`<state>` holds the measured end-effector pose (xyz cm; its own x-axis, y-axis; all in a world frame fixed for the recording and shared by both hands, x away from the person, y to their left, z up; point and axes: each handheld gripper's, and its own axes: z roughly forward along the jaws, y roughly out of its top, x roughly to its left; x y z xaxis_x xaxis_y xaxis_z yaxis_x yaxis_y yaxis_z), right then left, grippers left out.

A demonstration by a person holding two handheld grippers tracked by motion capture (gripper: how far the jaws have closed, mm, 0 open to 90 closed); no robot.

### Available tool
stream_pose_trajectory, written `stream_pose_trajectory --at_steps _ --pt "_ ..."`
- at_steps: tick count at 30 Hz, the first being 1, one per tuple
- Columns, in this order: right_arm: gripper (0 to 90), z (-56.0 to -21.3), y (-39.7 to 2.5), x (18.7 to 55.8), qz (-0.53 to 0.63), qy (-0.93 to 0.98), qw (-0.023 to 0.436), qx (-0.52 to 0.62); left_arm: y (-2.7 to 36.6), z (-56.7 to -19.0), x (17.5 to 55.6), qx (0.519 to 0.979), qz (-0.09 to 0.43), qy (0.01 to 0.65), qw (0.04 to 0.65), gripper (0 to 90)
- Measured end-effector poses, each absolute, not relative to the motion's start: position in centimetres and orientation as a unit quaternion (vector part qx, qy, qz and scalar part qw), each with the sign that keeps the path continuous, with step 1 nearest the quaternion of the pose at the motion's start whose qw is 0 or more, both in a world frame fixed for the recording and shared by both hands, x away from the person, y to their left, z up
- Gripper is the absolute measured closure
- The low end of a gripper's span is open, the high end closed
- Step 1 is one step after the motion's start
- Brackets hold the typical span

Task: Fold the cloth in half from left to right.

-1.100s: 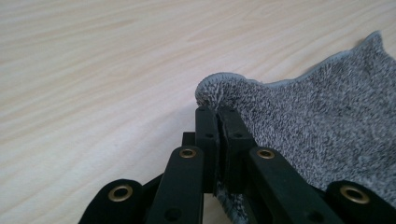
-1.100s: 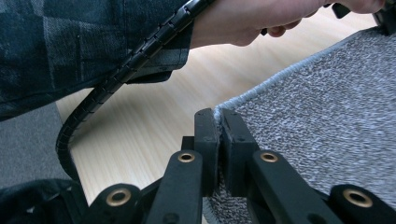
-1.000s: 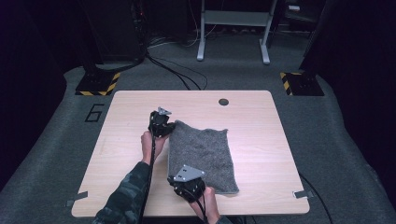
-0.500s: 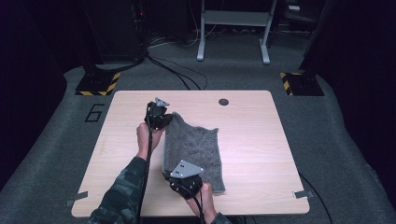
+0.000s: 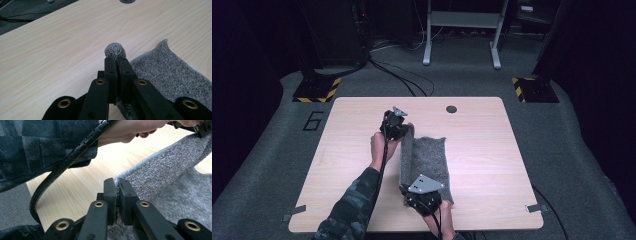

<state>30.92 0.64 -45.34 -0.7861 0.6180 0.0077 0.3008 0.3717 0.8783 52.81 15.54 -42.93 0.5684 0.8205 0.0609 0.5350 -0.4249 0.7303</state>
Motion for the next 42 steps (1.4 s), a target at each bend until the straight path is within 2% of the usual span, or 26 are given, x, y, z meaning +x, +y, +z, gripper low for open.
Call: stream_pose_trajectory --at_steps 17,42 --pt "84.9 -46.4 -3.4 30.6 0.465 0.804 0.175 0.326 11.9 -43.5 53.3 0.827 0.201 0.399 0.342 86.8" --pt "84.4 -48.3 -6.0 30.8 0.424 0.808 0.177 0.370 7.4 -45.9 54.3 0.841 0.189 0.382 0.333 86.6"
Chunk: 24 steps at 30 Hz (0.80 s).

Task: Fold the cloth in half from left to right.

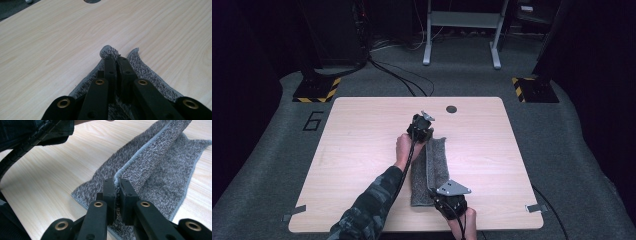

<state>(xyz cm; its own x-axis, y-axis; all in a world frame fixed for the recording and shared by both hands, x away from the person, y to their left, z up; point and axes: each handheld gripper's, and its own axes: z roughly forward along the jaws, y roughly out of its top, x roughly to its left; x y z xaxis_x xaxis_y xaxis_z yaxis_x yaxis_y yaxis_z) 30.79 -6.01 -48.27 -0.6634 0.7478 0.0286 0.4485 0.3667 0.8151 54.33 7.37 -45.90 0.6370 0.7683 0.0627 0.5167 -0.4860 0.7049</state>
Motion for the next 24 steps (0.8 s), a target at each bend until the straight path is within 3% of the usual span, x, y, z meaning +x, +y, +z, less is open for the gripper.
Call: stream_pose_trajectory --at_steps 14,17,19,24 --pt "83.2 -48.7 -7.1 30.8 0.415 0.802 0.180 0.391 5.9 -47.0 54.8 0.836 0.182 0.392 0.339 85.5" --pt "81.3 -48.9 -7.3 30.8 0.414 0.800 0.181 0.395 5.7 -47.0 54.8 0.833 0.180 0.396 0.342 72.4" --pt "77.5 -49.1 -7.6 30.8 0.407 0.800 0.185 0.400 5.9 -46.9 54.8 0.830 0.174 0.403 0.344 54.6" --pt "67.8 -49.6 -8.5 31.1 0.382 0.802 0.188 0.418 7.2 -46.6 54.5 0.820 0.162 0.420 0.355 36.1"
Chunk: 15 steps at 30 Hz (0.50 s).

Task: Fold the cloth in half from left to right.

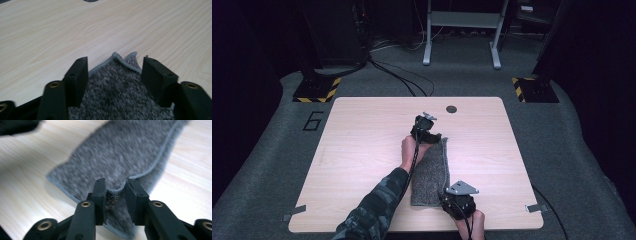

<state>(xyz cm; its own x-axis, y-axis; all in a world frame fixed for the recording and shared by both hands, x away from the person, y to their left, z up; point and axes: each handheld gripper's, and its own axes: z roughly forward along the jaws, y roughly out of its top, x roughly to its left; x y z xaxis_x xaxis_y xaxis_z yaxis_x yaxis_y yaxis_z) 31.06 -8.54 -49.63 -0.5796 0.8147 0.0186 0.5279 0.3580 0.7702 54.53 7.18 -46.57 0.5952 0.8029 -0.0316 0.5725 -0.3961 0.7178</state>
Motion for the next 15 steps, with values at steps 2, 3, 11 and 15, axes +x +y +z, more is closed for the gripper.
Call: stream_pose_trajectory --at_steps 2,3,11,15 --pt "65.7 -49.8 -9.1 31.0 0.371 0.803 0.187 0.428 8.0 -46.5 54.2 0.819 0.161 0.422 0.354 32.6" --pt "65.5 -50.0 -9.5 31.0 0.365 0.805 0.189 0.429 8.2 -46.5 54.1 0.817 0.164 0.424 0.355 31.8" --pt "59.3 -50.0 -11.4 30.7 0.355 0.801 0.184 0.445 10.5 -47.0 52.9 0.815 0.166 0.426 0.355 26.3" --pt "50.1 -49.6 -12.0 31.0 0.368 0.792 0.174 0.455 11.4 -47.0 52.1 0.819 0.171 0.420 0.352 22.1"
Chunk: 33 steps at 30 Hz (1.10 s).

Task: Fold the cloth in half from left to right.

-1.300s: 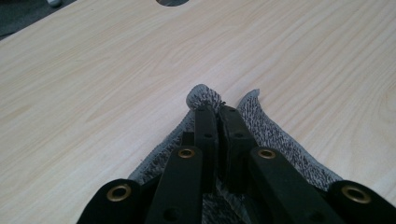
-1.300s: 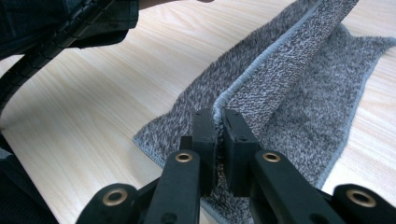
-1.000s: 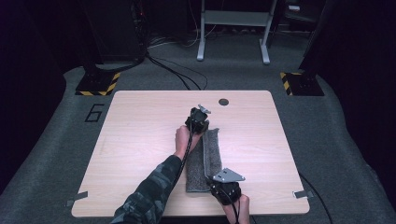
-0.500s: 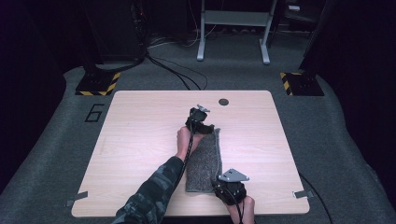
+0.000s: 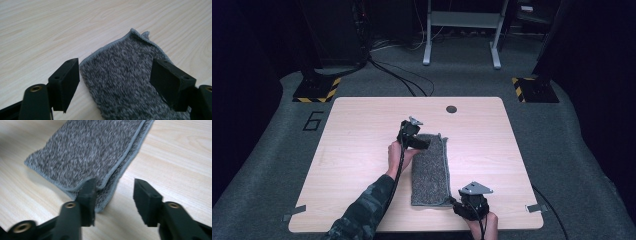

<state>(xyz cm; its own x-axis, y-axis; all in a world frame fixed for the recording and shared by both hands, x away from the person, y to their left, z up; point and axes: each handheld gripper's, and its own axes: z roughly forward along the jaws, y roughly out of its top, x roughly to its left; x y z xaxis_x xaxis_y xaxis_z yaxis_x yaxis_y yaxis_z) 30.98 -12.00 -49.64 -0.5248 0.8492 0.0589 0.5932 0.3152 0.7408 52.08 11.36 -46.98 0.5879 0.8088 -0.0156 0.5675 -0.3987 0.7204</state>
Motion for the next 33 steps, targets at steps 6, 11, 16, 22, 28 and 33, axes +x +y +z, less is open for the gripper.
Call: stream_pose_trajectory --at_steps 6,11,16,22,28,33 --pt "51.6 -48.8 -12.5 32.3 0.392 0.781 0.169 0.457 12.9 -47.2 50.0 0.824 0.172 0.410 0.352 18.5" --pt "57.8 -48.5 -11.8 34.3 0.396 0.793 0.155 0.436 14.1 -48.2 47.6 0.829 0.161 0.409 0.346 18.3" --pt "63.1 -49.8 -10.3 35.9 0.356 0.826 0.137 0.414 13.9 -50.0 44.7 0.847 0.159 0.394 0.321 18.0" --pt "58.9 -51.1 -9.6 35.0 0.324 0.840 0.146 0.409 13.8 -51.5 42.3 0.859 0.164 0.380 0.302 16.3" --pt "54.3 -51.4 -10.0 33.5 0.330 0.837 0.141 0.413 14.6 -51.6 40.7 0.857 0.166 0.380 0.308 16.0" --pt "50.9 -51.3 -9.8 32.4 0.325 0.842 0.136 0.408 15.4 -51.7 39.9 0.857 0.156 0.378 0.312 15.5"
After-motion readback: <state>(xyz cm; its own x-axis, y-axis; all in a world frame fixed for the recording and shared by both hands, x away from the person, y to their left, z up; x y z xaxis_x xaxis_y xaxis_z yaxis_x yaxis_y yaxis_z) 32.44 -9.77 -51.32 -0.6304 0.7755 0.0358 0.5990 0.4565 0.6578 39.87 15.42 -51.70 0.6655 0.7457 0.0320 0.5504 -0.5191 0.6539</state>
